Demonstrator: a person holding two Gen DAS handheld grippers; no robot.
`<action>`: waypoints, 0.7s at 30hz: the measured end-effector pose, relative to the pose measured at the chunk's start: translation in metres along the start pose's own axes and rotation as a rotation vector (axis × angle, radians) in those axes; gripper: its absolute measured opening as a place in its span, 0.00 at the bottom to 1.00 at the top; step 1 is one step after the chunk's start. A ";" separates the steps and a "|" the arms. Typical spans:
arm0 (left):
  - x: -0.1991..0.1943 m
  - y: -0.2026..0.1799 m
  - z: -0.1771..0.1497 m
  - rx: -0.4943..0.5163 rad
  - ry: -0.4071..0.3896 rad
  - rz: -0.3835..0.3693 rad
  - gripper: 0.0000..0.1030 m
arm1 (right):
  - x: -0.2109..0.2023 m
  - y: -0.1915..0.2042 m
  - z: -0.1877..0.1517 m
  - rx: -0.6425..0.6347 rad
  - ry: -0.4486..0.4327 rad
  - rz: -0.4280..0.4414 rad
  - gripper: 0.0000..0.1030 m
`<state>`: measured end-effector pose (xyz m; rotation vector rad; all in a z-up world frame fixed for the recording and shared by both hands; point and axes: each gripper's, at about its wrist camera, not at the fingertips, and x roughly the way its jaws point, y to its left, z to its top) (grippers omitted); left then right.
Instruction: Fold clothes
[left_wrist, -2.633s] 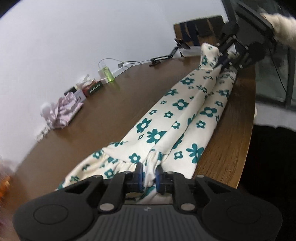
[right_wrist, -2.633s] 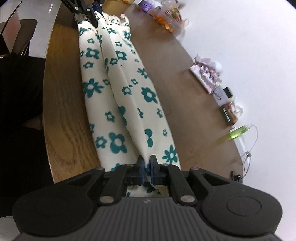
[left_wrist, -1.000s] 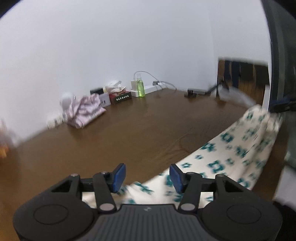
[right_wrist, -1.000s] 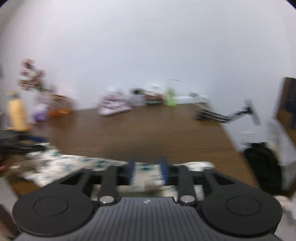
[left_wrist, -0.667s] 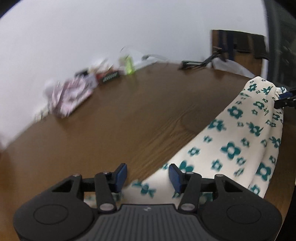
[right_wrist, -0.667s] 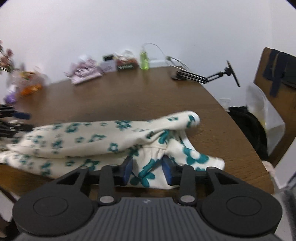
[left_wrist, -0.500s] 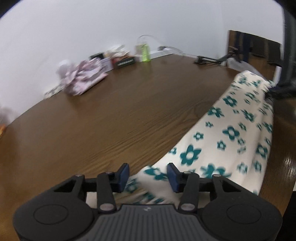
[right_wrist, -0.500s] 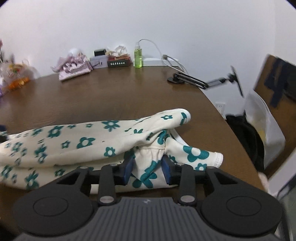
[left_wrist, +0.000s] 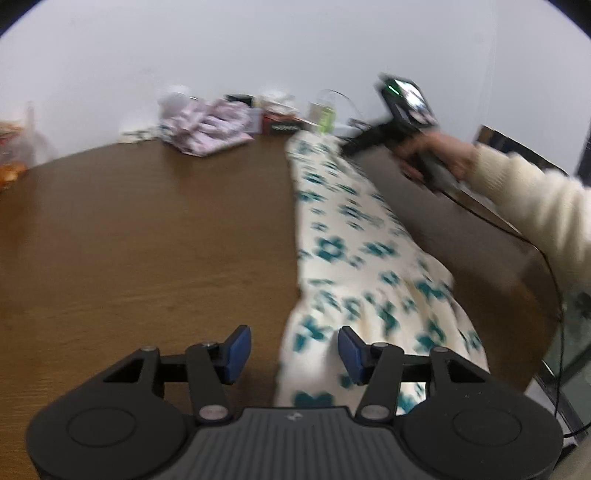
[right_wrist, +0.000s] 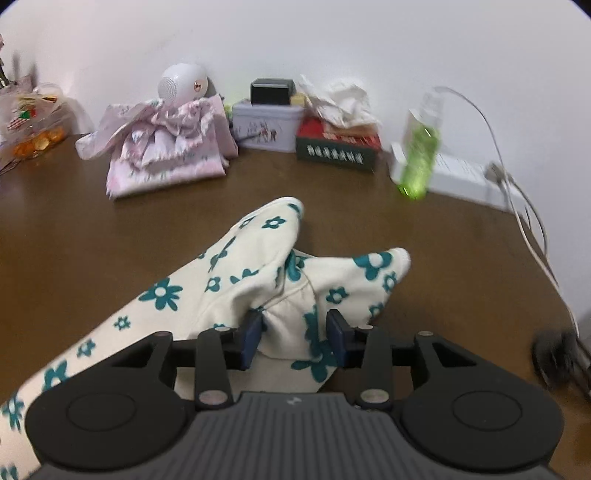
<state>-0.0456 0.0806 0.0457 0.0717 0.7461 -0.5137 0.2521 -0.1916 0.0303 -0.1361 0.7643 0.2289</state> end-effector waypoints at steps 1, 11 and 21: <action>0.003 -0.005 -0.003 0.006 0.006 -0.020 0.49 | 0.003 0.006 0.007 -0.011 -0.009 -0.003 0.37; 0.006 -0.026 -0.021 -0.119 0.011 -0.084 0.17 | -0.141 0.052 -0.096 -0.074 -0.076 0.202 0.43; -0.007 -0.061 -0.038 -0.139 -0.059 -0.157 0.31 | -0.222 0.082 -0.192 0.031 -0.073 0.335 0.57</action>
